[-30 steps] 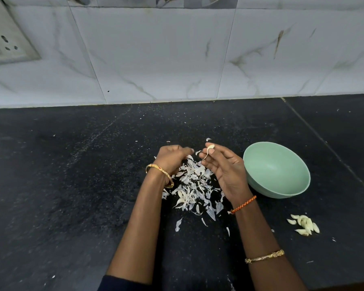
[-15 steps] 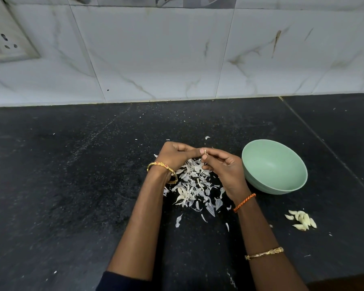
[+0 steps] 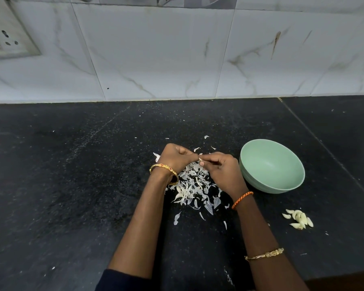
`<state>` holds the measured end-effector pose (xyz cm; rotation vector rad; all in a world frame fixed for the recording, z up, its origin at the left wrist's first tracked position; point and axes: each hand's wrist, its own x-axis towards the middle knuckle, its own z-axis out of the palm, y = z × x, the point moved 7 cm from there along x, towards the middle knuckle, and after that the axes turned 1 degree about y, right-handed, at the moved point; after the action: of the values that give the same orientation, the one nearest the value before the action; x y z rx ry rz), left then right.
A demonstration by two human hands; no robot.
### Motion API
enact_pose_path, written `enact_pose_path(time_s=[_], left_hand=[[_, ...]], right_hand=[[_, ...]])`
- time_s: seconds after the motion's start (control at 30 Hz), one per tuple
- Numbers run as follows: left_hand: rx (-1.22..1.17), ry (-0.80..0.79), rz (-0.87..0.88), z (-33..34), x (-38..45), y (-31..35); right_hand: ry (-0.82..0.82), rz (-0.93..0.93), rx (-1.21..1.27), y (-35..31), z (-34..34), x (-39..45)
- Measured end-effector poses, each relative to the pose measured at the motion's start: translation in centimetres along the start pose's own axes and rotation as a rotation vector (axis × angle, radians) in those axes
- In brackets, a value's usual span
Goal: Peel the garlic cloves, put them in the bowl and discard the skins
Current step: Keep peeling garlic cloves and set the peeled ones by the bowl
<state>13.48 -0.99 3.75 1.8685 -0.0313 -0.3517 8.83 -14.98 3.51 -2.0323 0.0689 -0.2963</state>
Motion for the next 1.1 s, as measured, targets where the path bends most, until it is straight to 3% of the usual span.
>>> enact_pose_path(time_s=[0.13, 0.33, 0.6, 0.77, 1.1], left_hand=[[0.002, 0.003, -0.109, -0.2, 0.1, -0.9], [0.016, -0.016, -0.165, -0.8, -0.1, -1.2], [0.023, 0.009, -0.171, -1.1, -0.2, -0.9], [0.041, -0.015, -0.016, -1.0, -0.3, 0.3], [0.128, -0.118, 0.286, -0.7, -0.6, 1.9]], right_hand=[[-0.004, -0.102, -0.183, -1.3, 0.5, -0.4], [0.029, -0.128, -0.162, -1.9, 1.0, -0.6], [0.036, 0.193, 0.486, 0.1, 1.4, -1.0], [0.021, 0.242, 0.581, 0.2, 1.0, -1.1], [-0.109, 0.273, 0.467, 0.2, 0.0, -0.8]])
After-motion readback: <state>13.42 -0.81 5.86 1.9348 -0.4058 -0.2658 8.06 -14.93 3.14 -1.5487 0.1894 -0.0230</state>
